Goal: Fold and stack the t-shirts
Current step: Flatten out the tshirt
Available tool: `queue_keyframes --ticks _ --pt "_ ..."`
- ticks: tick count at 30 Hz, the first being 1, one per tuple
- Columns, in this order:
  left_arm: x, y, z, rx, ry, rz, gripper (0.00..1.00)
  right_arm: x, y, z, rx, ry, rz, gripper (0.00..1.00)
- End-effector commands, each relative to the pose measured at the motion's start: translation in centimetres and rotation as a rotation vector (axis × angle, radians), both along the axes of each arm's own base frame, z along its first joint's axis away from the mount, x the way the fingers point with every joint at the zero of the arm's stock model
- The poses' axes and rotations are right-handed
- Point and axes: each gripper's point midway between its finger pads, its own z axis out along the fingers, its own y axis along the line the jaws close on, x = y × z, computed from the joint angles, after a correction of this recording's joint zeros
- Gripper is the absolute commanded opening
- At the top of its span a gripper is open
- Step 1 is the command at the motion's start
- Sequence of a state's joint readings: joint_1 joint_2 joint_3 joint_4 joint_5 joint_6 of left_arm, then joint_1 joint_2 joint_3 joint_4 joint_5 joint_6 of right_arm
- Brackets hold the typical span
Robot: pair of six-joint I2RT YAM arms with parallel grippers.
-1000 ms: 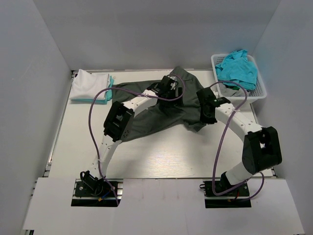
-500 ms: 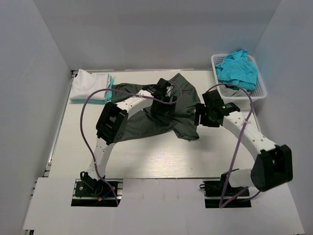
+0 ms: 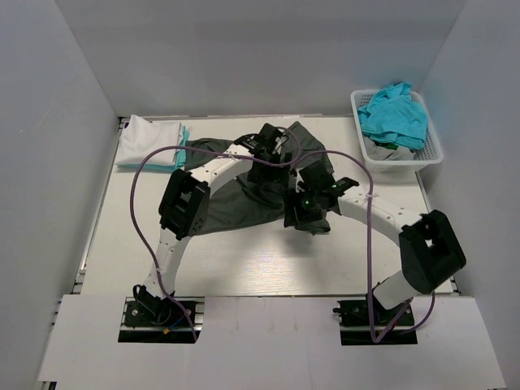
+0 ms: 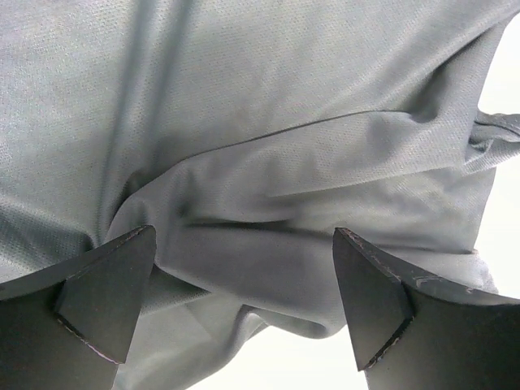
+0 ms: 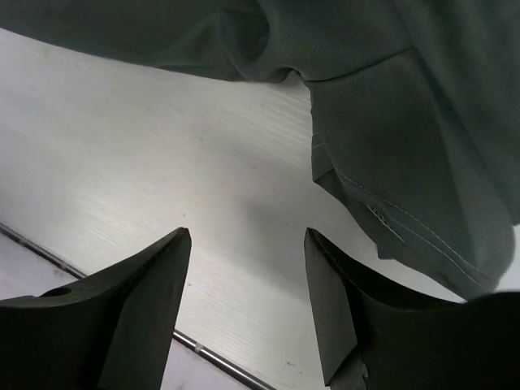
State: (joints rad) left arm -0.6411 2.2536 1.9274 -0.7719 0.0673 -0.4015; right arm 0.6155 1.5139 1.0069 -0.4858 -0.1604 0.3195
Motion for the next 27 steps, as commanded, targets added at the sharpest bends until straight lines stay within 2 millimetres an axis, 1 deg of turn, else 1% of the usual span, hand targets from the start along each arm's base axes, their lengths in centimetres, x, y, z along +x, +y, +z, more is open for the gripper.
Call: queue_keyframes --ticks 1,4,5,7,8,9,10,12,13,14,15,16,19,20,22,23,26,27 --pt "0.8 -0.1 0.7 -0.016 -0.021 0.019 1.0 0.3 1.0 -1.5 -0.005 -0.006 0.026 0.64" --pt "0.8 -0.4 0.2 -0.021 -0.014 0.014 1.0 0.9 1.1 -2.7 -0.032 -0.012 0.011 0.62" --pt "0.8 -0.1 -1.2 0.002 0.003 0.019 1.0 1.6 1.0 -3.2 -0.054 -0.02 -0.014 0.58" --pt "1.0 -0.1 -2.0 0.015 0.007 0.023 1.0 1.8 0.9 -3.9 -0.072 -0.004 -0.031 0.56" --pt "0.7 0.2 -3.1 0.033 0.031 0.023 1.0 2.2 0.6 -4.5 -0.092 -0.001 -0.055 0.53" --pt "0.9 0.0 -2.8 0.025 0.027 0.031 1.0 2.2 0.6 -4.8 -0.097 0.003 -0.058 0.53" --pt "0.8 0.0 -3.5 0.033 0.038 0.031 1.0 2.5 0.4 -5.1 -0.108 0.001 -0.08 0.53" --pt "0.6 0.2 -3.6 0.04 0.047 0.031 1.0 2.8 0.1 -5.6 -0.125 0.009 -0.131 0.5" --pt "0.7 0.3 -3.6 0.047 0.041 0.036 1.0 3.2 -0.6 -5.9 -0.158 -0.011 -0.162 0.5" --pt "0.7 0.4 -3.8 0.047 0.041 0.036 1.0 3.7 -0.7 -5.8 -0.158 -0.021 -0.204 0.5" --pt "0.7 0.3 -3.8 0.044 0.044 0.044 1.0 3.7 -0.8 -5.6 -0.157 -0.028 -0.209 0.5" --pt "0.6 0.4 -4.3 0.05 0.051 0.044 1.0 3.7 -0.8 -5.7 -0.157 -0.028 -0.207 0.5" --pt "0.6 0.4 -4.3 0.05 0.051 0.044 1.0 3.6 -0.8 -5.5 -0.143 -0.032 -0.209 0.5" --pt "0.5 0.4 -4.8 0.055 0.059 0.044 1.0 3.7 -0.6 -5.4 -0.132 -0.038 -0.213 0.48" --pt "0.5 0.4 -5.0 0.052 0.062 0.052 1.0 4.0 -0.2 -4.9 -0.103 -0.05 -0.223 0.4" --pt "0.4 0.5 -5.4 0.058 0.069 0.052 1.0 4.3 0.1 -4.5 -0.085 -0.063 -0.227 0.36" --pt "0.3 0.3 -5.4 0.048 0.077 0.056 1.0 4.9 0.1 -4.1 -0.079 -0.072 -0.27 0.28" --pt "0.1 0.5 -5.7 0.054 0.084 0.056 1.0 5.0 -0.1 -4.1 -0.088 -0.068 -0.298 0.26"
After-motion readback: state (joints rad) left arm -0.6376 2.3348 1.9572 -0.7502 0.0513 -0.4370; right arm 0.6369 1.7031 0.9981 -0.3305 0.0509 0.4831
